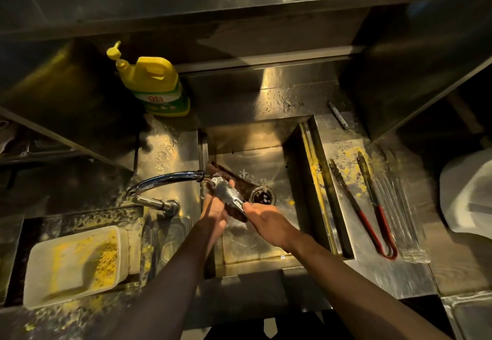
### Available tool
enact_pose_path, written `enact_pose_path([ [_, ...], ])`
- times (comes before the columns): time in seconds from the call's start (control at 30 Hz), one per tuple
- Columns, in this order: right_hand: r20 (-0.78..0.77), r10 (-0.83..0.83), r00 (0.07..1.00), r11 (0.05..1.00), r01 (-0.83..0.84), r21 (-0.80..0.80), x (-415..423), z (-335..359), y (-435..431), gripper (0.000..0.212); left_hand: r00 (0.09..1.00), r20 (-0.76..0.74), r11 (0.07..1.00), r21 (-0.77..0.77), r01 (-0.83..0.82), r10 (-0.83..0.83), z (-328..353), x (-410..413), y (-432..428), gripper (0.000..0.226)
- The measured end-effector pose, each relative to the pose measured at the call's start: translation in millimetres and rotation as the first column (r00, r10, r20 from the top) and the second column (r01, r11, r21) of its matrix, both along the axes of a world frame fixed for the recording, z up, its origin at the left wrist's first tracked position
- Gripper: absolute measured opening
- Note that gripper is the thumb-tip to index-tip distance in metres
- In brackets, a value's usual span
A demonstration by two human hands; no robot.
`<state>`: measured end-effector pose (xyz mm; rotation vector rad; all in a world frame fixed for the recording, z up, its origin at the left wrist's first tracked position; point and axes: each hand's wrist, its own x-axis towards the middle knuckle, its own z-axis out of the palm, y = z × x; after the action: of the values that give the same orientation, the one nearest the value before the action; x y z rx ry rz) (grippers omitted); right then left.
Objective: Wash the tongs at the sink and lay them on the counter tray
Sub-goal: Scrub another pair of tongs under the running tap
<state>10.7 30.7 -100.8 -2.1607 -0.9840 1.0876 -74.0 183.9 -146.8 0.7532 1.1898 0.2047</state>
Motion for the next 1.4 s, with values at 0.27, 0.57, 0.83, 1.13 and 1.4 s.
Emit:
enact_pose_path([
  [0.27, -0.057, -0.041, 0.998, 0.999, 0.042, 0.015, 9, 9, 19, 0.014, 0.991, 0.061, 0.992, 0.039, -0.121, 0.118, 39, 27, -9, 0.018],
  [0.57, -0.099, 0.013, 0.995, 0.994, -0.024, -0.109, 22, 20, 10, 0.057, 0.995, 0.035, 0.993, 0.077, 0.094, -0.097, 39, 11, 4, 0.031],
  [0.83, -0.302, -0.065, 0.951, 0.985, 0.014, -0.170, 28, 22, 3, 0.035, 0.992, -0.054, 0.989, 0.086, 0.118, -0.114, 45, 7, 16, 0.029],
  [1.13, -0.109, 0.029, 0.994, 0.970, -0.054, -0.237, 40, 24, -6, 0.044, 0.978, -0.034, 0.967, 0.146, 0.207, -0.204, 46, -2, 12, 0.018],
  [1.4, -0.082, -0.085, 0.993, 0.962, 0.061, -0.266, 30, 16, -19, 0.055, 0.993, 0.110, 0.988, -0.141, 0.069, -0.054, 51, -5, -5, 0.016],
])
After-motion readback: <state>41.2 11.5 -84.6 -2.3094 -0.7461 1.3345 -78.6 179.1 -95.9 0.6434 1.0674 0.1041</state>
